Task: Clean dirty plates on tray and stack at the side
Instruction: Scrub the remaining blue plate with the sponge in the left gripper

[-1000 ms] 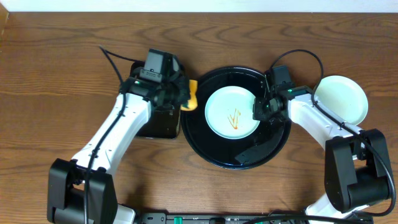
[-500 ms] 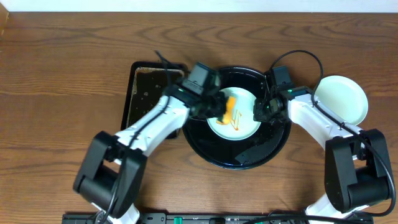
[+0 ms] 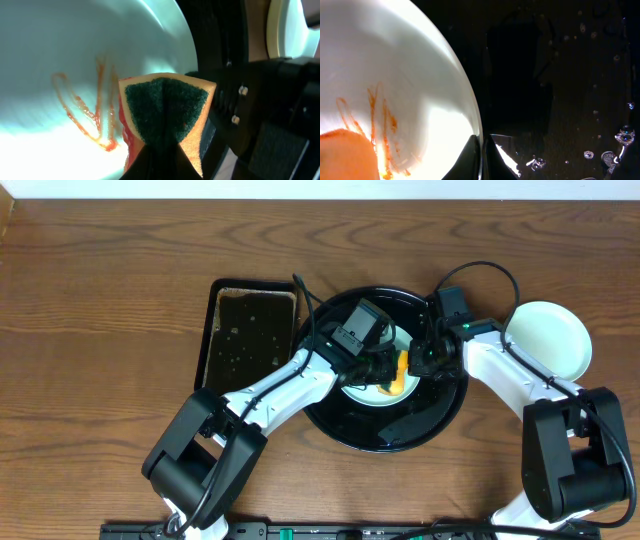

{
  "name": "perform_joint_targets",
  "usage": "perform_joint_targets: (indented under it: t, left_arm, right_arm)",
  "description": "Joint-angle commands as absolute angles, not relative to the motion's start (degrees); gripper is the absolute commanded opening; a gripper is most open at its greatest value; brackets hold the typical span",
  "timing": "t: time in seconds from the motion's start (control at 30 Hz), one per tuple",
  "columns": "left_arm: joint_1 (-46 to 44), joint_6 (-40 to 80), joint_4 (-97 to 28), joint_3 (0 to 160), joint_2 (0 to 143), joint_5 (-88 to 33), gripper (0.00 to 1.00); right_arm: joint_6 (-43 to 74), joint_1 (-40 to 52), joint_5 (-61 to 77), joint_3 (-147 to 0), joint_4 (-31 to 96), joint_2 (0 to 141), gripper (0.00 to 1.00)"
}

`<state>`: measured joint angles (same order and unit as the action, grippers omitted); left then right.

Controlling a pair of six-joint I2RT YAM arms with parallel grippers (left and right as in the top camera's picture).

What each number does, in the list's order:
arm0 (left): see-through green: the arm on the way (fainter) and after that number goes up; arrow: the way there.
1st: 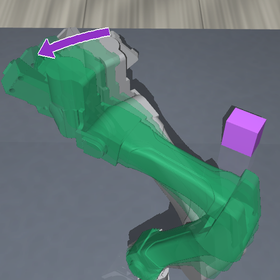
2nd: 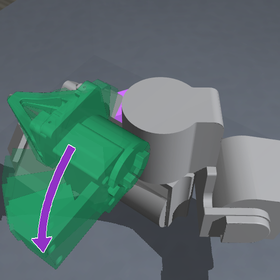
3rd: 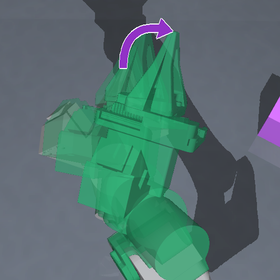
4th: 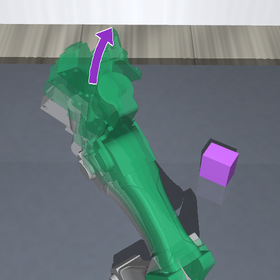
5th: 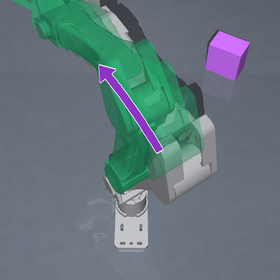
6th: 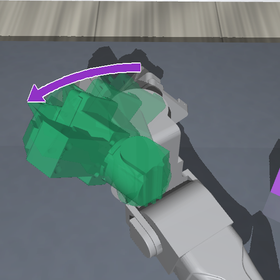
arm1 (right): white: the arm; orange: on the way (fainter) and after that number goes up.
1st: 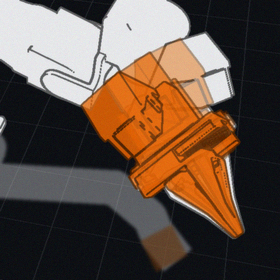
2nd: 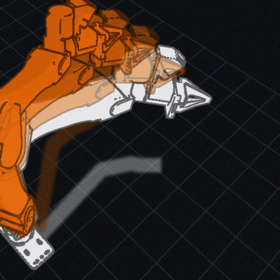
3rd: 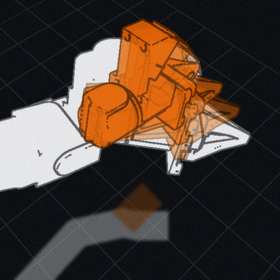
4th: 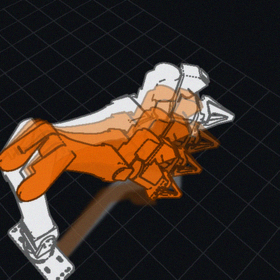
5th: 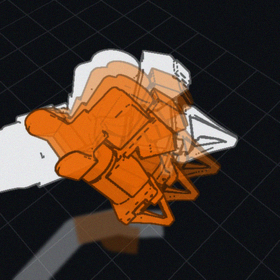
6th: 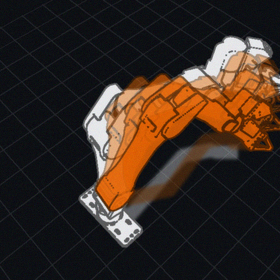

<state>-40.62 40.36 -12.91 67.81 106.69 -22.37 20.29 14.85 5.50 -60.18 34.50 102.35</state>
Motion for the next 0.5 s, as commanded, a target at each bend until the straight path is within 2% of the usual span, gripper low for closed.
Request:
perform_joint_targets:
  t: [0.0,0.47]
  left_arm:
    - [-41.0,44.1,-12.4,67.7,107.3,-20.3,0.08]
    - [-41.2,44.7,-10.5,67.7,107.5,-20.3,0.07]
  right_arm:
    - [19.2,14.3,4.5,-59.9,34.6,101.7,0.01]
    - [19.2,14.3,4.5,-59.9,34.8,101.7,0.01]
